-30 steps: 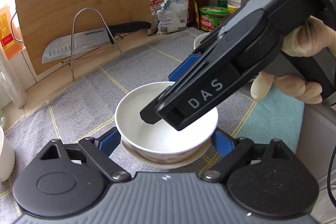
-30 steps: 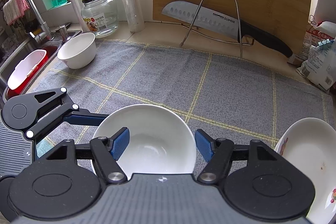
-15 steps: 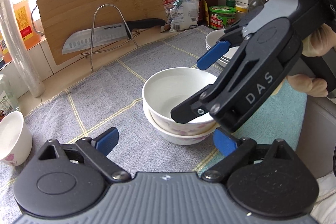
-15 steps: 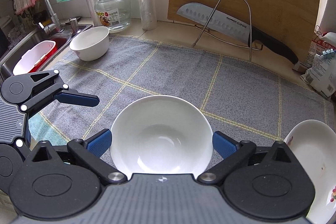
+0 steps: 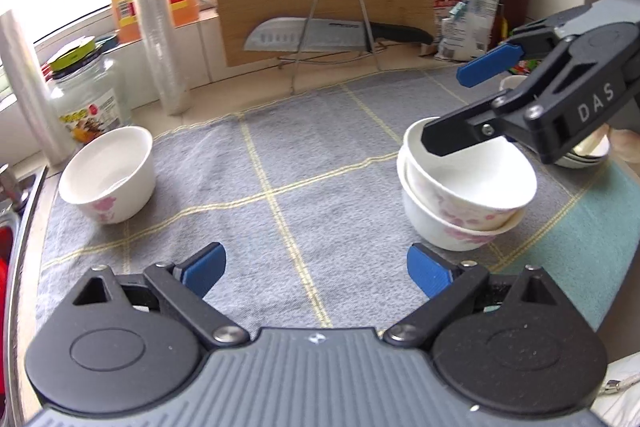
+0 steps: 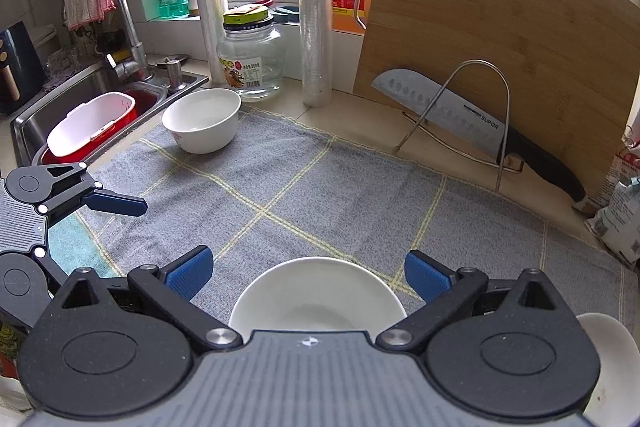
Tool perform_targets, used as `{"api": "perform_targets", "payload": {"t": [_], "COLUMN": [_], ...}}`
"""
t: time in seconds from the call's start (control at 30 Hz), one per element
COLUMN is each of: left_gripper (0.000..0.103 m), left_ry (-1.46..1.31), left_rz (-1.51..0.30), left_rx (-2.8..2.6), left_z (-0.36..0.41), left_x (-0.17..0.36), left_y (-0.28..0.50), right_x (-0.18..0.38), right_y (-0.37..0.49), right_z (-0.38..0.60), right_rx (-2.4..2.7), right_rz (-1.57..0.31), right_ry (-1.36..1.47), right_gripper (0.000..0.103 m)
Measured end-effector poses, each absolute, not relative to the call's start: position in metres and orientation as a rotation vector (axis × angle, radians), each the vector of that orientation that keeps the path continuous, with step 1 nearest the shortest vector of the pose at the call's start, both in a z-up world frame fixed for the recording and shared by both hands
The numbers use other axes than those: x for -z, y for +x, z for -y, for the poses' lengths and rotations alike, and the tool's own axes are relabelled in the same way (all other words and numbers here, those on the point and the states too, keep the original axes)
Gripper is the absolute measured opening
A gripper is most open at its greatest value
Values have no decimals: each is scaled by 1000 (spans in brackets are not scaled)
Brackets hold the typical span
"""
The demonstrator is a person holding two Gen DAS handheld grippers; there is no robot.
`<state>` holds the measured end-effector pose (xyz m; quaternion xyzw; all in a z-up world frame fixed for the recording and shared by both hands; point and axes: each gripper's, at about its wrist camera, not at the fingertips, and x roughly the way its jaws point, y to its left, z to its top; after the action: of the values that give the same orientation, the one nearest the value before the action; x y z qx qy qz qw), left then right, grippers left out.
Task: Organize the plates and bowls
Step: 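Withdraw the right tool from the stacked bowls, then move the left tool to the last white bowl by the jar and grip its rim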
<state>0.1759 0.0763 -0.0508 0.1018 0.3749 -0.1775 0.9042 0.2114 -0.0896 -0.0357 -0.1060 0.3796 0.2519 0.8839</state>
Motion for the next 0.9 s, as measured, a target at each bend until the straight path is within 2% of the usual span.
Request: {"api": "perform_targets", "payload": {"t": [0.3, 0.67, 0.9], "left_gripper": [97, 97, 97], "left_ry": [214, 246, 212], "left_rz": [-782, -741, -761], "left_rx": [237, 421, 507], "left_z": [-131, -232, -266], "left_x": [48, 32, 26], "left_y": [190, 247, 289], "right_x": [43, 59, 69], "right_y": [223, 228, 230], "right_z": [41, -61, -122], "right_rx": [-552, -397, -364], "right_rz": [-769, -765, -740], "right_ry": [-273, -250, -302], "right_gripper": [103, 103, 103]}}
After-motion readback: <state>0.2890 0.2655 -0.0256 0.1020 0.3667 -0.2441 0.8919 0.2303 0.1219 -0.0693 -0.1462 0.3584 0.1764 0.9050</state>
